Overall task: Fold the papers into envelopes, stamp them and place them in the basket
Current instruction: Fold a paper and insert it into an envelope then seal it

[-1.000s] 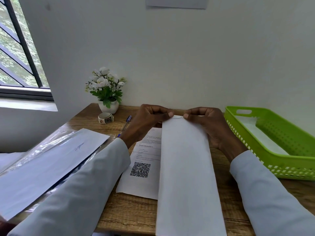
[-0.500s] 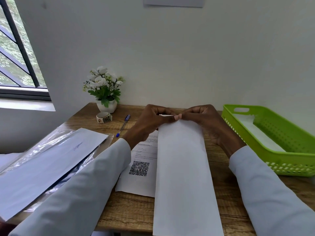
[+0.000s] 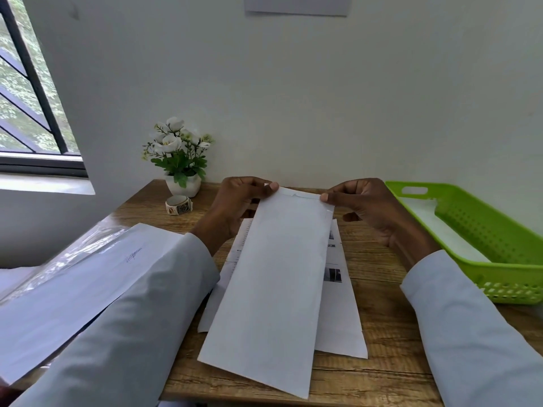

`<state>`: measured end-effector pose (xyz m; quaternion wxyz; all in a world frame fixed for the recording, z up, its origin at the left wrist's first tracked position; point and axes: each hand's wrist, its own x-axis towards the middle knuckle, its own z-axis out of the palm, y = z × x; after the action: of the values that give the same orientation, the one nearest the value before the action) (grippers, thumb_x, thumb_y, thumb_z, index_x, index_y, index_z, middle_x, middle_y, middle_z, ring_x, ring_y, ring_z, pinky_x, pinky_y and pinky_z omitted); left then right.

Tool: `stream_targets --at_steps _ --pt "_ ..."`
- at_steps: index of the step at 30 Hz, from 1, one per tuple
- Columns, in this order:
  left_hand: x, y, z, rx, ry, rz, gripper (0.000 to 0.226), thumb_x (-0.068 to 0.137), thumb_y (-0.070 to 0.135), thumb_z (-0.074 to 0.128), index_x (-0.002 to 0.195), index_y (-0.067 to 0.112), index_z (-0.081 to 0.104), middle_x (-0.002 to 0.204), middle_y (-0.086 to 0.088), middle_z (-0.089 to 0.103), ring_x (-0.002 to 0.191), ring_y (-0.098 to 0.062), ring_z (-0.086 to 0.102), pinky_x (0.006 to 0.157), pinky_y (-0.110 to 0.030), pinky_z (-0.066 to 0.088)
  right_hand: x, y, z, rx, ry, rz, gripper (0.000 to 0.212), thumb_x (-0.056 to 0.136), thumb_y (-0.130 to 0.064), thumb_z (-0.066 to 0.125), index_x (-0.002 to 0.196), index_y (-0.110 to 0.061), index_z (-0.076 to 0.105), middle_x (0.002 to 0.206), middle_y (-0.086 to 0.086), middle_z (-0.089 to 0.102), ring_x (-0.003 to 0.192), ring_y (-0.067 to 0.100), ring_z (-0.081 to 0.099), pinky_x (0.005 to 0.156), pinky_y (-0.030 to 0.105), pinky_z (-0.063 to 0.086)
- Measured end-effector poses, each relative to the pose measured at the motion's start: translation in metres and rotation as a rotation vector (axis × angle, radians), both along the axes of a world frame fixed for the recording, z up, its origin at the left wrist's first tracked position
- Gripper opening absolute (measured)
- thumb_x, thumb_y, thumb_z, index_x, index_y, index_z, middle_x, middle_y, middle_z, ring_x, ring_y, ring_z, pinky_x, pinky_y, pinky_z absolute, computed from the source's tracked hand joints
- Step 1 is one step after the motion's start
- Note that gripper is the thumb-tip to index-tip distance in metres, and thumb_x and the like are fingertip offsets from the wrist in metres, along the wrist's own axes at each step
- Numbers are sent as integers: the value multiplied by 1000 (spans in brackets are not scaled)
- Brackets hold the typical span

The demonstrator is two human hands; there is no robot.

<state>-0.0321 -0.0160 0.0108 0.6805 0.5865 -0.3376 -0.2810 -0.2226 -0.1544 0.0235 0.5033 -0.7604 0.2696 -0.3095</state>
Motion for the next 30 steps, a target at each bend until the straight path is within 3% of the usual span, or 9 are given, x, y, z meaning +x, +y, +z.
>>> stream_targets --at_steps 7,11,14,16,20,23,25,27,30 --pt "6 1 0 29 -16 30 8 84 12 70 77 13 73 68 2 71 59 -11 66 50 -20 50 -7 -2 0 50 -26 -7 11 79 -22 80 84 -13 77 83 -1 77 72 0 67 63 28 50" --pt "5 2 4 -2 -83 34 8 83 13 73 75 14 73 70 0 70 58 -11 65 51 -21 50 -5 -1 -2 9 -54 -34 11 80 -20 80 86 -12 76 82 -2 76 73 2 66 57 22 50" --pt "4 0 13 -11 -191 69 7 81 15 76 77 10 74 73 -6 70 60 -15 64 55 -27 53 1 4 -2 -201 -109 -111 11 79 -23 82 82 -14 75 73 -4 71 61 1 59 52 14 44" --pt "0 -4 21 -40 -258 124 9 79 14 78 77 7 75 71 -8 70 59 -15 63 55 -27 51 8 13 0 -324 -139 -150 17 77 -31 83 82 -16 75 70 0 70 56 4 56 52 17 45" --pt "-9 -13 41 -111 -298 188 9 76 13 79 75 5 76 74 -11 74 66 -24 70 61 -34 58 23 45 4 -131 -109 -68 38 74 -48 81 96 -17 73 80 3 75 62 14 68 52 28 55" --pt "-19 -17 52 -95 -286 211 4 78 9 73 78 6 75 78 -12 74 67 -23 70 59 -29 59 30 65 5 -9 -16 9 53 74 -60 73 108 -20 68 94 1 75 74 18 72 60 33 61" --pt "-23 -19 55 -57 -262 238 6 78 7 69 79 4 75 78 -14 74 62 -18 67 54 -25 55 29 71 8 93 -26 91 51 76 -62 68 106 -21 70 97 1 75 78 17 73 59 29 59" --pt "-23 -20 54 -18 -235 230 7 77 4 68 78 0 74 76 -16 73 62 -22 69 57 -29 57 25 72 10 136 -20 164 45 79 -60 66 103 -22 71 94 -3 76 80 15 73 58 24 57" --pt "-23 -19 48 -4 -179 167 10 78 2 69 81 -6 72 69 -18 70 63 -28 68 63 -34 61 26 67 4 116 -15 214 28 85 -40 73 105 -20 72 96 1 77 90 23 73 75 36 60"
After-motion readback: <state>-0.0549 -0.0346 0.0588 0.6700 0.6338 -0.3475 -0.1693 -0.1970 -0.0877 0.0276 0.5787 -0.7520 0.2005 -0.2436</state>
